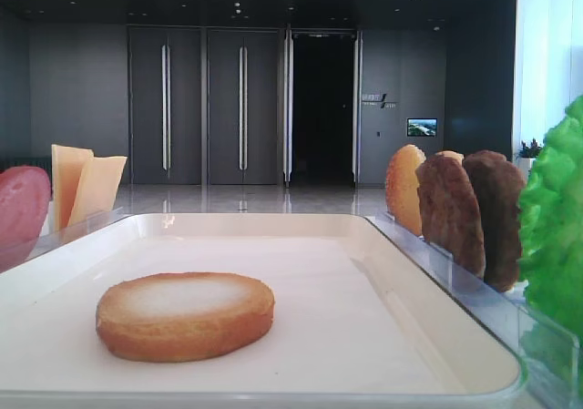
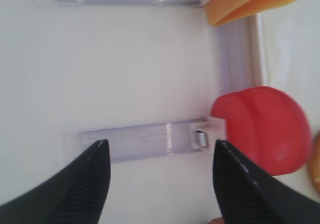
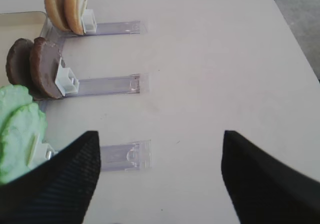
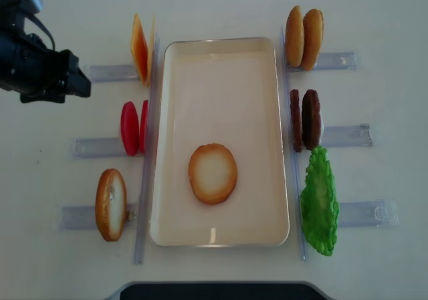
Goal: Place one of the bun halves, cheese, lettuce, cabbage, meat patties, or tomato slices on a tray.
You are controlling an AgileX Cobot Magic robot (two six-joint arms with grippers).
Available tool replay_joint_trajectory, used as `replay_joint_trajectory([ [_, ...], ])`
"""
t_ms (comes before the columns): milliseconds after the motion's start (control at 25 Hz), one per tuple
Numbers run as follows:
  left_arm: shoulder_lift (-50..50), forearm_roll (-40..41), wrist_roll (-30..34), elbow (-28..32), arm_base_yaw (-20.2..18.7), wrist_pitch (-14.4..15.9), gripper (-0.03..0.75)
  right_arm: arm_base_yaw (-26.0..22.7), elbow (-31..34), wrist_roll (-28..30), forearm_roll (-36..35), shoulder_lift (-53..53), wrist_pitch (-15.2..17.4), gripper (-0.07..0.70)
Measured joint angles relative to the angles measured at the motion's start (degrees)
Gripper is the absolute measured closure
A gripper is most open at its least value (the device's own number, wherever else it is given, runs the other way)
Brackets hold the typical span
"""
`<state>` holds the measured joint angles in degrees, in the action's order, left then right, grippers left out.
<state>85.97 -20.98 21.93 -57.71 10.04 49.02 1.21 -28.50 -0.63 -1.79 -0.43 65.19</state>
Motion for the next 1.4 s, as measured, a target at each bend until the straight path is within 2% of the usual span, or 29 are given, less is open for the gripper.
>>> replay_joint_trajectory([
  [280,0.0,6.6,-1.6,0.0,6.9,-0.1,0.288,0.0,0.0,0.0,0.0,0.0,0.0,0.118],
  [440,0.0,9.1,-1.7,0.0,7.7,-0.3,0.302,0.0,0.0,0.0,0.0,0.0,0.0,0.118],
  [720,-0.6,9.8,-1.4,-0.1,7.6,0.7,0.303,0.0,0.0,0.0,0.0,0.0,0.0,0.118],
  [1160,-7.0,12.0,0.9,-0.1,7.6,0.7,0.304,0.0,0.0,0.0,0.0,0.0,0.0,0.118],
  [1280,-9.4,13.3,1.0,-0.1,6.0,0.7,0.304,0.0,0.0,0.0,0.0,0.0,0.0,0.118],
  [1400,-12.6,15.7,0.7,-0.1,1.7,0.8,0.304,0.0,0.0,0.0,0.0,0.0,0.0,0.118],
])
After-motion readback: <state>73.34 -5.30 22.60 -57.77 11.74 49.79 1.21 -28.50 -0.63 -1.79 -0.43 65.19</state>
